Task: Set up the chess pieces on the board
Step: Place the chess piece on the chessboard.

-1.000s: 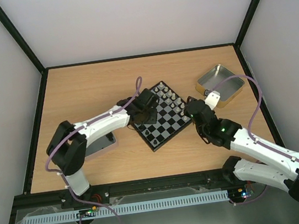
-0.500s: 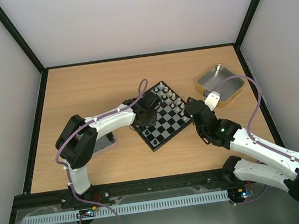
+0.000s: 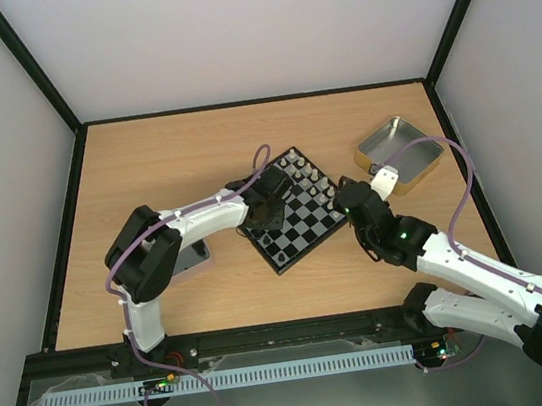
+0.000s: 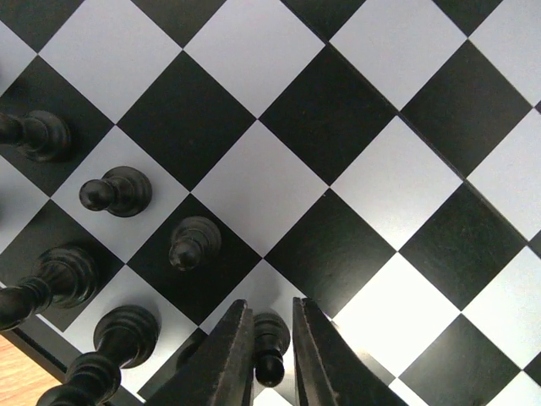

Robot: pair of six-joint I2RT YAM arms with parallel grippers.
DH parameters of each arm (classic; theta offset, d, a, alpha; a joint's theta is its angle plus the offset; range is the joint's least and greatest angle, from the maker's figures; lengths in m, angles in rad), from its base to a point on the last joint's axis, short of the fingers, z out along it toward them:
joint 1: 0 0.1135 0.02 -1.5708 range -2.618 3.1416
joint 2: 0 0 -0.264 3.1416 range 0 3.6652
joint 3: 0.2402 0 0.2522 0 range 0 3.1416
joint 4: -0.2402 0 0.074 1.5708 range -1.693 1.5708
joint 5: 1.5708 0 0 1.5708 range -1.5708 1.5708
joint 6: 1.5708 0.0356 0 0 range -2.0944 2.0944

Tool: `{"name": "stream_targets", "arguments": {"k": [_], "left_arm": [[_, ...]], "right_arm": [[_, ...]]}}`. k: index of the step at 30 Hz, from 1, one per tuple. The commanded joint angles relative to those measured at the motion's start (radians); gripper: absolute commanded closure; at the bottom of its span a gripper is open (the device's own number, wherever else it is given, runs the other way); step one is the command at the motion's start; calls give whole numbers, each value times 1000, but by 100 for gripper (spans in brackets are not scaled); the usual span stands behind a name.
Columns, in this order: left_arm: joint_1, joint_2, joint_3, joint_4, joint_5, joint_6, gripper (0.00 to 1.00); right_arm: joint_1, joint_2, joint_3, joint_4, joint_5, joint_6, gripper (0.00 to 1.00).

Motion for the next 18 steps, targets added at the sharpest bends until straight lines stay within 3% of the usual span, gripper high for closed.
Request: {"name": "stream_targets", "arguments": {"k": [1, 11, 18], "left_arm": [[-1, 7, 29, -3, -13, 11, 81], [46, -119, 32, -1, 79, 2, 73], [152, -357, -105, -18, 57, -29, 67]], "right_arm": [[-5, 4, -13, -6, 30, 7, 55], [-4, 5, -10, 1, 20, 7, 55], [-4, 20, -7, 19, 4, 5, 55]]}}
